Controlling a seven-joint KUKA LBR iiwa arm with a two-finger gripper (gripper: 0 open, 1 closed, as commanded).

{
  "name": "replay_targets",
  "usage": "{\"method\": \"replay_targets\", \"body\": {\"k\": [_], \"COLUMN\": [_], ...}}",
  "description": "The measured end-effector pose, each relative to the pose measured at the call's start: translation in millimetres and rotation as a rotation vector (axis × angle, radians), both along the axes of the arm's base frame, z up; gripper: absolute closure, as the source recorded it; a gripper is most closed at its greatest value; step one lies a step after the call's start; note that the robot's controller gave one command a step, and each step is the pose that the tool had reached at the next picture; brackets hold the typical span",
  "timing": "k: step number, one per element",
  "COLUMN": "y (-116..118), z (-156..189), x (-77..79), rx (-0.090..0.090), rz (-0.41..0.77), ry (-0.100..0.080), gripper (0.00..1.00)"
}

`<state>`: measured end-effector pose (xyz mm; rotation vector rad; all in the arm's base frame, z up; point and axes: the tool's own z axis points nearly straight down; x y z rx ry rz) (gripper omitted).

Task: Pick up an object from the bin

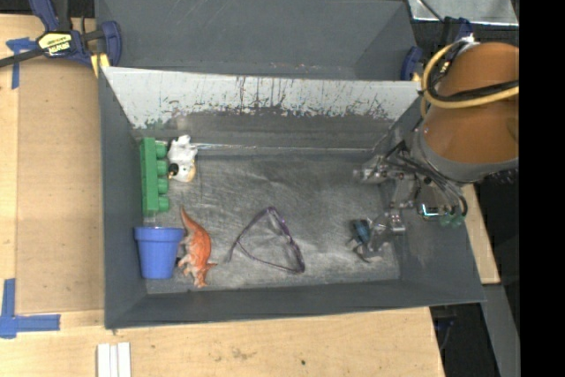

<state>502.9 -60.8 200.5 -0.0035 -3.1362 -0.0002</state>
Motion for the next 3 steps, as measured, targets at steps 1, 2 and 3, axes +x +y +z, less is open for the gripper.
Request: {"method": "replay_targets", "body": {"k": [1,2,3], "y": [0,10,8], "z": [4,-22,-80], "x": [1.8,9.1,12.3], "rx": [-0.001,-0.002,-0.001], "rz": [0.002,0.070,0.196], "ry": [-0.008,-0.014,-0.014], "gripper": [0.00,0.00,0.00]}}
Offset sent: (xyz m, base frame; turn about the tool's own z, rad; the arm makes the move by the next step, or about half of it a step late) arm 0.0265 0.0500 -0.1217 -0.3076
